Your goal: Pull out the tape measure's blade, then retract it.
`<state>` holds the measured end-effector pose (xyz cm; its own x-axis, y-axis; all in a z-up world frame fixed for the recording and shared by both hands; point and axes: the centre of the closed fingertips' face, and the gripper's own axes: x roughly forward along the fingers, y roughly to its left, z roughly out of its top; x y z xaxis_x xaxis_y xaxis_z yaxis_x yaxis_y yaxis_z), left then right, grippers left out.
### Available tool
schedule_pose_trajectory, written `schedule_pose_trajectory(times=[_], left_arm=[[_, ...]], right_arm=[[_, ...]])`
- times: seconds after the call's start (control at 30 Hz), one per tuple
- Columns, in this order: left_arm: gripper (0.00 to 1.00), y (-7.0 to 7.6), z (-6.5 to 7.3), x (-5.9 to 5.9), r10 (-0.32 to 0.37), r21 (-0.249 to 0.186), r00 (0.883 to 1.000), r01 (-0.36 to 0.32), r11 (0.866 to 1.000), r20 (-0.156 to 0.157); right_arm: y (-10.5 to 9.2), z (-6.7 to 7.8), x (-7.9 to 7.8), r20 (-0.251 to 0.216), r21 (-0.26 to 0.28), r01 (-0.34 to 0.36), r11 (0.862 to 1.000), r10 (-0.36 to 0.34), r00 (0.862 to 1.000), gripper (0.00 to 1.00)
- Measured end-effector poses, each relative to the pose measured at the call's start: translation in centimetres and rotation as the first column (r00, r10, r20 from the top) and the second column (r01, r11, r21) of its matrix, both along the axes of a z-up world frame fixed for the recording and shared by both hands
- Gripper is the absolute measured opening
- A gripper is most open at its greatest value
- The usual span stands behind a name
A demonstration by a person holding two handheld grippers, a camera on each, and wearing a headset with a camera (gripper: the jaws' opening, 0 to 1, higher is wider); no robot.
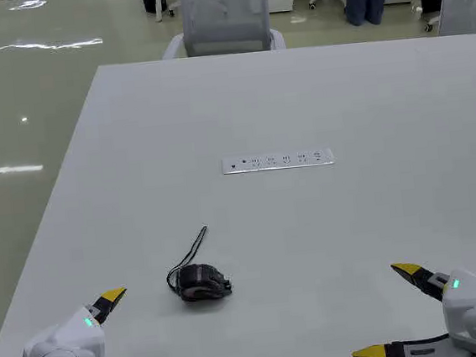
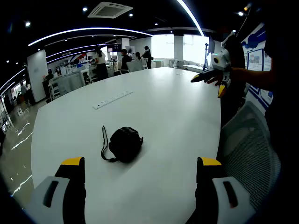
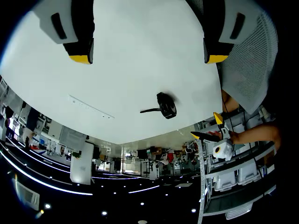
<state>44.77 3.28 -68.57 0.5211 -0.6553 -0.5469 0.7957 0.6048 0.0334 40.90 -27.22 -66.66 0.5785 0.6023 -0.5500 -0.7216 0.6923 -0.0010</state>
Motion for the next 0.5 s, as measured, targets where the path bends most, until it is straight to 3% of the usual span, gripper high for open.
schedule_pose_trajectory(times=[0.5], left_arm=[[0.99, 0.11, -0.1, 0.28, 0.003, 0.011, 1.0, -0.003, 1.0, 0.001]], right_arm=[[-0.08, -0.26, 0.33, -0.007, -0.002, -0.003, 1.0, 0.003, 1.0, 1.0]])
